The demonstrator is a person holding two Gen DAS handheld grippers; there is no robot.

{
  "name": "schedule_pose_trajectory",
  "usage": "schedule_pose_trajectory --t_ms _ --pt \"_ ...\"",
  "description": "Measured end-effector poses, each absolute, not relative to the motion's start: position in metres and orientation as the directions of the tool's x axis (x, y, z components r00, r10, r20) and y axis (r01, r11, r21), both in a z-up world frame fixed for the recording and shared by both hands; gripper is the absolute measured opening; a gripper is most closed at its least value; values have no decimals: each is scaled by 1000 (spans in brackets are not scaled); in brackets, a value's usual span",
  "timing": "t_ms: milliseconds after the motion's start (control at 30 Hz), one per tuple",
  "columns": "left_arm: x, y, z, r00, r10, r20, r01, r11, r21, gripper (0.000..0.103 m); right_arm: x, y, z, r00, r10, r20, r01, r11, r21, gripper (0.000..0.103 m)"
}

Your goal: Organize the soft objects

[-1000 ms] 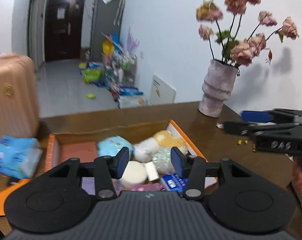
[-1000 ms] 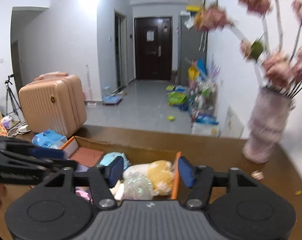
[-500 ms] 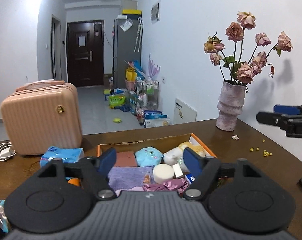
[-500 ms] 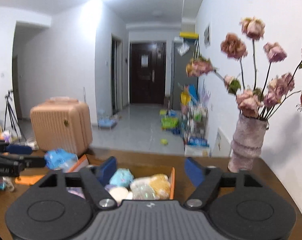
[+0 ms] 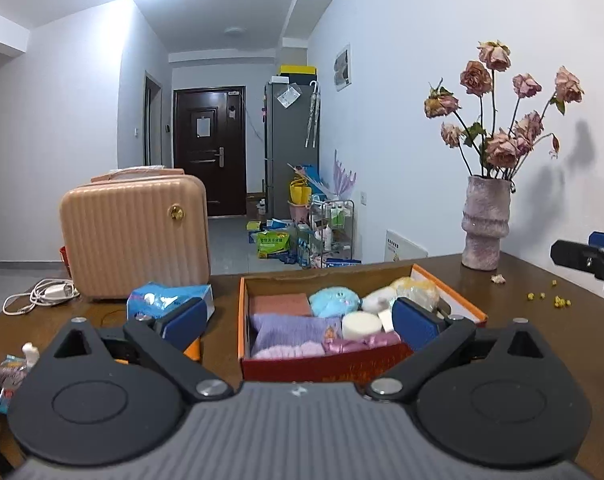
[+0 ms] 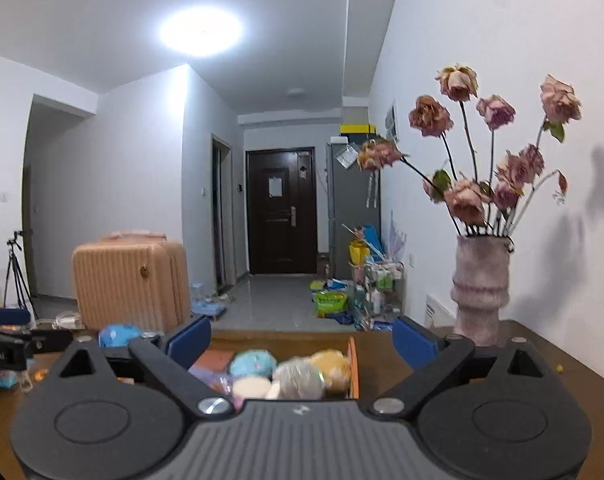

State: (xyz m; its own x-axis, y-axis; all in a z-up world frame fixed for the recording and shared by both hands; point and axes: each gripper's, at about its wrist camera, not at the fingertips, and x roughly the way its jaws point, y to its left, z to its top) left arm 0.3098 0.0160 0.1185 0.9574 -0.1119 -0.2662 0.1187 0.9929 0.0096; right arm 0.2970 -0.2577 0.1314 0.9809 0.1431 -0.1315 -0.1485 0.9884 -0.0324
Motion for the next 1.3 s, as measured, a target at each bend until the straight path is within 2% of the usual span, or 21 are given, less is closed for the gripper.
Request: schedule_pose_trajectory --t_ms 433,767,900,1000,1167,1300 --pt "223 33 104 968 -126 -219 123 992 -28 102 219 -257 100 984 125 -126 -126 992 -2 98" --pt "90 42 48 972 -120 -200 116 993 -31 103 111 -254 51 960 170 -225 -166 986 35 100" --pt "42 48 28 983 -24 -183 19 999 -30 103 55 -243 27 959 152 -238 -139 988 71 102" --pt "15 49 17 983 9 -185 -15 999 -29 103 26 -228 10 963 149 -224 -143 989 45 102" --pt "0 46 9 978 -11 -210 10 1000 -6 103 7 -208 4 973 163 -165 -168 986 -14 102" --pt "0 48 9 978 -14 -209 5 999 -42 103 0 -206 5 974 180 -140 -185 982 -25 103"
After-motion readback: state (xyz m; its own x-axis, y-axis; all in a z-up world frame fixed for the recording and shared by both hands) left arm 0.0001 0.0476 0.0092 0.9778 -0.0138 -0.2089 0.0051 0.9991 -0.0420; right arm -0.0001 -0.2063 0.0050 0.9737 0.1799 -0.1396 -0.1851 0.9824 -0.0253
